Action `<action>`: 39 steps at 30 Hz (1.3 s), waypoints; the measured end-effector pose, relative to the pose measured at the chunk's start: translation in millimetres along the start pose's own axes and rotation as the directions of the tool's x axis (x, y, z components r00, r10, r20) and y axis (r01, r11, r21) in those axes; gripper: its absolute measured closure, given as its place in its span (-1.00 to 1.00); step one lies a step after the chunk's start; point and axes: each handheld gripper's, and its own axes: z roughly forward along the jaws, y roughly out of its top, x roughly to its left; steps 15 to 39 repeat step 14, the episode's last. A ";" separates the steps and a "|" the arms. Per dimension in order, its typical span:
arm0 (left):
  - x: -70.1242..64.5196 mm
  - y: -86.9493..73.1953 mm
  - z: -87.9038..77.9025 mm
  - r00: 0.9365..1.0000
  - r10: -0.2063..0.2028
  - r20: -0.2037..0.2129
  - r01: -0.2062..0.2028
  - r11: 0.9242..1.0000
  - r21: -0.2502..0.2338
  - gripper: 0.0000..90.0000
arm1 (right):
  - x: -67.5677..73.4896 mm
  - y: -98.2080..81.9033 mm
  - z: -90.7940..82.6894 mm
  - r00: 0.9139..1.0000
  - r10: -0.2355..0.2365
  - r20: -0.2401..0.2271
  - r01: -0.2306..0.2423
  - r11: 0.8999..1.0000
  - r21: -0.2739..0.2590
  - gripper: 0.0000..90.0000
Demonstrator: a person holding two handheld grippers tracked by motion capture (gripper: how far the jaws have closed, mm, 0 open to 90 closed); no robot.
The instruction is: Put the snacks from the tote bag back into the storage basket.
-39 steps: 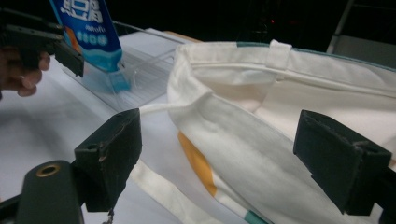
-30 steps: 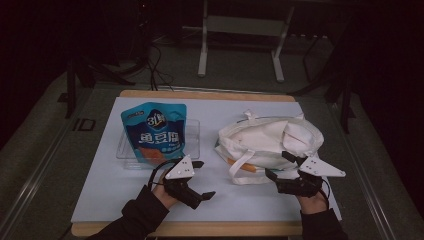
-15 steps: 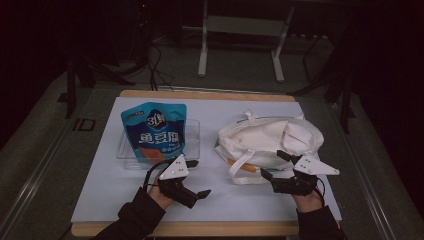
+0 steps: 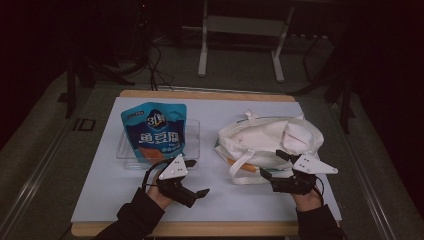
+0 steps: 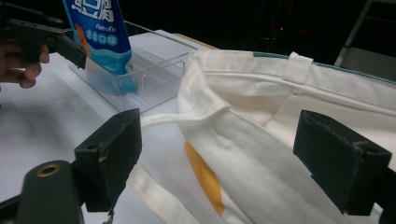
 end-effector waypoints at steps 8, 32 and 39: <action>0.2 -2.4 -1.2 1.000 -0.010 0.001 0.010 1.000 0.006 -0.97 | -0.1 0.5 2.8 1.000 -0.005 -0.005 0.005 1.000 0.005 -0.66; 0.7 -3.9 -4.7 1.000 -0.019 -0.003 0.019 1.000 -0.003 -0.97 | 0.3 2.0 5.6 1.000 -0.011 -0.013 0.011 1.000 0.003 -0.66; 0.7 -3.9 -4.7 1.000 -0.019 -0.003 0.019 1.000 -0.003 -0.97 | 0.3 2.0 5.6 1.000 -0.011 -0.013 0.011 1.000 0.003 -0.66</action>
